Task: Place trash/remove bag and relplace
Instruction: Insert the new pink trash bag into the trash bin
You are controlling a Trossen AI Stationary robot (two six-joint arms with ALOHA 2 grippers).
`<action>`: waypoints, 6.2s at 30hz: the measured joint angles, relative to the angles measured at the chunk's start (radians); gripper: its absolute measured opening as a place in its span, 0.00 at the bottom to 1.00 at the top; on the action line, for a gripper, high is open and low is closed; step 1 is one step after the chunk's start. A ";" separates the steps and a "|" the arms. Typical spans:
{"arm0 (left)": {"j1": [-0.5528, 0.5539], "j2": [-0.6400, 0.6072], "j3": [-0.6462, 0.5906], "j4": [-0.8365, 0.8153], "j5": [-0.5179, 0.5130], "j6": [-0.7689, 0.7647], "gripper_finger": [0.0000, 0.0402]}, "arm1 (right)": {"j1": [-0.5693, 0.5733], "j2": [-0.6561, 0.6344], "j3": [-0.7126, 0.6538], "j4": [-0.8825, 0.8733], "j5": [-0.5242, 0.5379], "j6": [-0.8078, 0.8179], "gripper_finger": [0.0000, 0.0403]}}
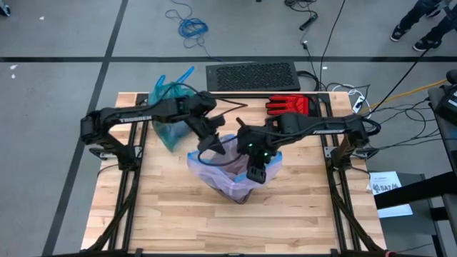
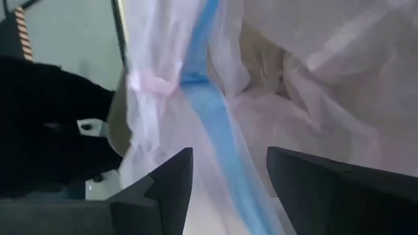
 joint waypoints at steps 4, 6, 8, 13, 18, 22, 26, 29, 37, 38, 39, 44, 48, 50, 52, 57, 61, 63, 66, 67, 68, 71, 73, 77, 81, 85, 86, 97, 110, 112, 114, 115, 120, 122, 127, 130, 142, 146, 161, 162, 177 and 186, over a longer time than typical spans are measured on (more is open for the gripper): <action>0.001 0.007 0.000 0.000 -0.027 0.001 0.01 | 0.000 0.021 0.000 -0.034 0.000 0.003 0.46; 0.001 0.009 0.000 -0.001 -0.063 0.002 0.00 | 0.000 0.025 0.000 -0.046 -0.002 0.011 0.44; 0.001 0.010 0.000 -0.002 -0.096 0.006 0.00 | 0.000 0.028 0.000 -0.045 -0.014 0.014 0.39; 0.004 0.010 0.000 0.001 -0.156 0.019 0.00 | 0.013 0.031 0.000 -0.011 -0.047 0.017 0.22; 0.020 0.009 0.000 0.001 -0.180 0.019 0.00 | 0.048 0.031 0.000 0.085 -0.081 0.002 0.02; 0.036 0.009 0.000 0.001 -0.191 0.019 0.00 | 0.085 0.031 0.000 0.165 -0.081 -0.008 0.02; 0.047 0.009 0.000 0.002 -0.230 0.021 0.00 | 0.112 0.031 0.000 0.236 -0.060 -0.005 0.00; 0.056 0.008 0.000 0.004 -0.238 0.027 0.00 | 0.125 0.031 0.000 0.288 -0.037 -0.004 0.00; 0.078 0.004 0.001 0.049 -0.239 0.021 0.00 | 0.140 0.031 0.000 0.348 -0.022 0.014 0.01; 0.080 0.003 0.004 0.044 -0.239 0.021 0.00 | 0.139 0.031 0.000 0.348 -0.021 0.021 0.02; 0.081 0.003 0.008 0.043 -0.233 0.020 0.00 | 0.139 0.031 0.000 0.348 -0.021 0.025 0.03; 0.079 0.003 0.047 0.049 -0.171 0.020 0.01 | 0.129 0.031 0.000 0.348 0.004 0.054 0.12; 0.081 0.003 0.084 0.045 -0.153 0.020 0.05 | 0.104 0.031 0.000 0.349 0.004 0.088 0.25; 0.081 0.003 0.114 0.044 -0.151 0.025 0.07 | 0.087 0.031 0.001 0.348 0.000 0.103 0.32; 0.087 0.003 0.147 0.042 -0.136 0.027 0.08 | 0.068 0.031 0.012 0.347 0.000 0.104 0.38; 0.130 0.000 0.246 0.026 -0.068 0.021 0.07 | 0.015 0.027 0.085 0.344 0.003 0.070 0.47; 0.170 -0.034 0.333 -0.098 -0.055 0.061 0.01 | -0.036 0.026 0.125 0.279 0.103 0.031 0.47; 0.190 -0.073 0.357 -0.184 -0.055 0.098 0.01 | -0.068 0.026 0.125 0.222 0.158 -0.001 0.45; 0.204 -0.144 0.367 -0.264 -0.077 0.132 0.00 | -0.123 0.034 0.125 0.178 0.190 -0.066 0.39; 0.206 -0.170 0.366 -0.296 -0.099 0.136 0.00 | -0.142 0.037 0.125 0.177 0.188 -0.083 0.37; 0.208 -0.194 0.366 -0.316 -0.123 0.146 0.00 | -0.160 0.039 0.125 0.173 0.188 -0.098 0.34; 0.207 -0.260 0.366 -0.361 -0.192 0.156 0.00 | -0.214 0.041 0.124 0.177 0.188 -0.129 0.22; 0.207 -0.293 0.366 -0.373 -0.232 0.151 0.00 | -0.246 0.040 0.124 0.178 0.188 -0.142 0.13; 0.207 -0.337 0.366 -0.404 -0.299 0.146 0.00 | -0.284 0.052 0.117 0.185 0.177 -0.195 0.02; 0.207 -0.359 0.366 -0.410 -0.313 0.121 0.00 | -0.299 0.085 0.082 0.191 0.076 -0.192 0.02; 0.187 -0.368 0.366 -0.426 -0.314 0.098 0.00 | -0.303 0.129 0.061 0.168 0.080 -0.204 0.00; 0.181 -0.368 0.366 -0.445 -0.314 0.096 0.00 | -0.306 0.139 0.061 0.164 0.077 -0.205 0.00; 0.120 -0.358 0.365 -0.551 -0.351 0.096 0.00 | -0.353 0.124 0.062 0.186 0.057 -0.218 0.00; 0.085 -0.289 0.365 -0.540 -0.359 0.106 0.01 | -0.370 0.069 0.088 0.153 0.029 -0.249 0.11; 0.085 -0.279 0.365 -0.537 -0.342 0.123 0.03 | -0.360 0.075 0.086 0.134 0.034 -0.252 0.18; 0.085 -0.274 0.365 -0.534 -0.322 0.133 0.07 | -0.348 0.100 0.082 0.119 0.065 -0.265 0.26; 0.085 -0.270 0.365 -0.531 -0.313 0.134 0.09 | -0.344 0.109 0.082 0.113 0.077 -0.269 0.29; 0.085 -0.257 0.365 -0.527 -0.307 0.193 0.21 | -0.337 0.142 0.084 0.117 0.083 -0.274 0.40; 0.084 -0.248 0.365 -0.534 -0.291 0.212 0.25 | -0.337 0.162 0.083 0.117 0.086 -0.273 0.41; 0.083 -0.211 0.365 -0.641 -0.281 0.316 0.33 | -0.337 0.185 0.083 0.124 0.091 -0.269 0.33; 0.083 -0.184 0.365 -0.739 -0.280 0.396 0.35 | -0.336 0.188 0.083 0.128 0.113 -0.267 0.21; 0.048 -0.282 0.364 -0.762 -0.232 0.482 0.35 | -0.355 0.186 0.084 0.127 0.138 -0.266 0.05; 0.017 -0.344 0.365 -0.647 -0.320 0.512 0.35 | -0.365 0.186 0.084 0.123 0.138 -0.274 0.02; -0.093 -0.156 0.365 -0.368 -0.341 0.576 0.30 | -0.375 0.186 0.084 0.111 0.134 -0.274 0.03; -0.096 -0.141 0.365 -0.382 -0.349 0.582 0.28 | -0.375 0.186 0.084 0.109 0.135 -0.274 0.03; -0.153 0.032 0.365 -0.417 -0.619 0.663 0.02 | -0.389 0.186 0.084 0.108 0.136 -0.276 0.03; -0.197 0.079 0.365 -0.447 -0.630 0.634 0.00 | -0.395 0.184 0.084 0.093 0.158 -0.294 0.03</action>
